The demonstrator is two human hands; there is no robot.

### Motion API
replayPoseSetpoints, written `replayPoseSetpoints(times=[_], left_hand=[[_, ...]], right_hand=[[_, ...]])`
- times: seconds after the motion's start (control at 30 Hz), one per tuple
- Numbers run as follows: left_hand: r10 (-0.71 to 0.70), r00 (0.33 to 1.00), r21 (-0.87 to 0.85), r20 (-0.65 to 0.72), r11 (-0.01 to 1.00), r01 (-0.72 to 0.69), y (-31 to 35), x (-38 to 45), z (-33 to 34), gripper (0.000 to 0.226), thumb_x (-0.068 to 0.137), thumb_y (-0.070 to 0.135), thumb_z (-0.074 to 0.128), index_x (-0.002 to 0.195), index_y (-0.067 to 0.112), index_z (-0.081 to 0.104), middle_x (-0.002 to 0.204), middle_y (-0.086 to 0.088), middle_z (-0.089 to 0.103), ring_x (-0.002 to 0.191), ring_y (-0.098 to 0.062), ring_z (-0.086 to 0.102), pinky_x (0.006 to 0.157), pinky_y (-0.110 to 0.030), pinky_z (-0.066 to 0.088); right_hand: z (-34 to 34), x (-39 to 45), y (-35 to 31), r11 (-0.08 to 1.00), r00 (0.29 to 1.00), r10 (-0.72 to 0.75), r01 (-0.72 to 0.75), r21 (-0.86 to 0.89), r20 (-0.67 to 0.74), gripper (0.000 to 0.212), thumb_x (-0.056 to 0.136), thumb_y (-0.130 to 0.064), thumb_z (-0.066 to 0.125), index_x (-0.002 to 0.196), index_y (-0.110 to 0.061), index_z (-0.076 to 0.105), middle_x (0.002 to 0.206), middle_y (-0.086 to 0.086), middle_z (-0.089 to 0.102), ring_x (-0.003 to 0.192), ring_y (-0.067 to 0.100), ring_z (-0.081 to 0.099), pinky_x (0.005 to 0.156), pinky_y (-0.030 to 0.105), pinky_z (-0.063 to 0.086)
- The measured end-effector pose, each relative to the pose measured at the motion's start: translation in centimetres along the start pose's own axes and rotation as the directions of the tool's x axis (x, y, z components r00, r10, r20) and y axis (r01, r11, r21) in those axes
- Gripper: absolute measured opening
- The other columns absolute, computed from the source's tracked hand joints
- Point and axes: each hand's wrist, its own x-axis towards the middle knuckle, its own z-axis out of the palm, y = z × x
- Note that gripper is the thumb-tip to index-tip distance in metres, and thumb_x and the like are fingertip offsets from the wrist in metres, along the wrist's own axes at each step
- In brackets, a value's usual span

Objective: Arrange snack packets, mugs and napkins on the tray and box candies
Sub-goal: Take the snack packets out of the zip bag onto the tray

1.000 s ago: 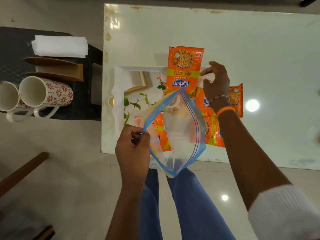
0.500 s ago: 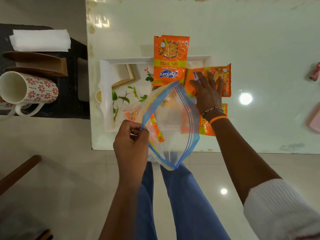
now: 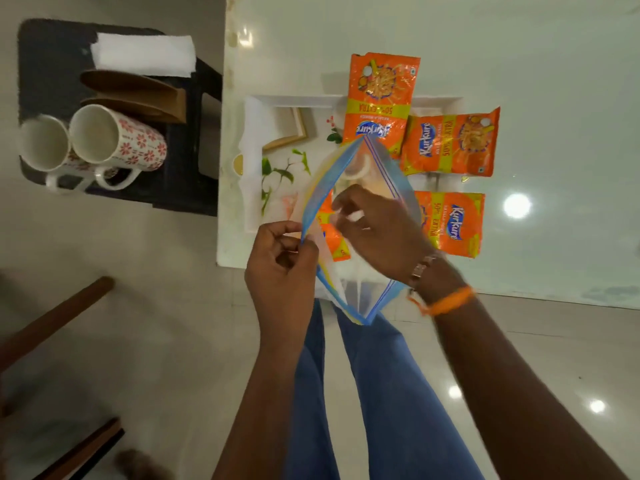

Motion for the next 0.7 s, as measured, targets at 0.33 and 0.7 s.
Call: replayPoseSetpoints(times=[0.33,0.7], left_hand=[[0.006,0.998,-0.065,0.055,0.998,-0.002,-2.6,-0.9,-3.2,0.038,0.077,-0.008,0.059,0.082,0.03,0.058,0.067,0.01,0.059,0.058,-0.001,0.056,0.058,-0.011,0.048],[0.053,0.997,0.085,0.048,0.995,-0.057,-0.6,2.3,-0.4,0.032,0.076,0.002,0.062,0.093,0.028,0.054,0.057,0.005,0.046,0.055,-0.006,0.05,0.068,-0.041,0.057]], right_hand=[[7.8,5.4,0.3,0.856,0.843,0.478,-0.383,-0.348,0.247,0.03,0.099,-0.01,0.031,0.091,0.014,0.048,0.115,0.023,0.046,0.108,0.021,0.048,0.085,0.016,0.04],[-2.9,-2.9,0.7,0.955,0.994,-0.085,0.101,0.278,-0.069,0.069,0.076,0.005,0.067,0.121,-0.03,0.027,0.113,0.0,0.055,0.098,0.014,0.065,0.08,0.033,0.059]])
